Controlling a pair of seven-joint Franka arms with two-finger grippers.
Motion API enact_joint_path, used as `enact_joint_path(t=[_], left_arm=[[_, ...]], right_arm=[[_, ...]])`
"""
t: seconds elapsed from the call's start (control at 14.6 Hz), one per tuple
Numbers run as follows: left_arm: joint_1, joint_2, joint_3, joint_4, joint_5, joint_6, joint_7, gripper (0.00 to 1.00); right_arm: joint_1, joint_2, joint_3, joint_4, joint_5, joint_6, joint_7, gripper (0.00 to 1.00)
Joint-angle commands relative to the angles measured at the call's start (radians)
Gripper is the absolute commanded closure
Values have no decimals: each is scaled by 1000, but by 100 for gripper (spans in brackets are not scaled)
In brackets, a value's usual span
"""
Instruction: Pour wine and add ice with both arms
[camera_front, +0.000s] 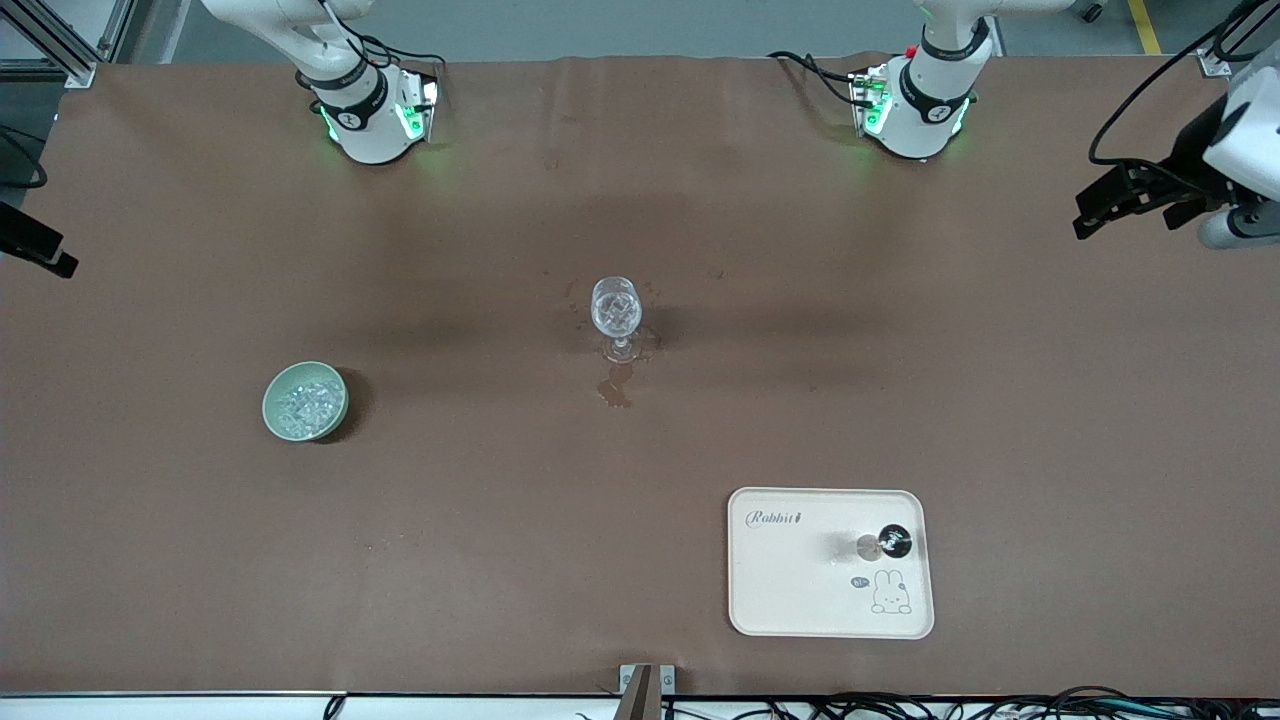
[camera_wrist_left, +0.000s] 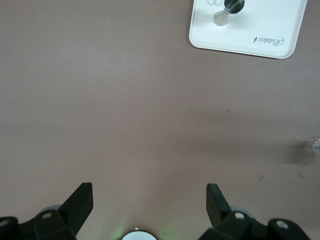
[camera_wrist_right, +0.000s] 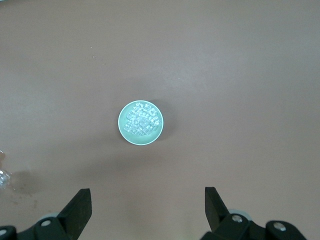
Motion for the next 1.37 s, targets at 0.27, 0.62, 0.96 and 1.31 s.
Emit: enact_joint_path(t=[0.27, 0.62, 0.96, 1.31], left_arm=[[-10, -49, -25, -32, -7, 22, 13, 0], [-8, -20, -28, 2, -1, 10, 9, 0], [-9, -14, -29, 8, 2, 8, 9, 0], [1, -14, -28, 8, 2, 8, 10, 0]], right_arm=[[-29, -37, 44, -30, 5, 5, 25, 0], [-77, -37, 88, -30, 5, 4, 2, 0], [-68, -37, 88, -30, 3, 4, 4, 0], [-68, -37, 88, -29, -6, 5, 5, 0]])
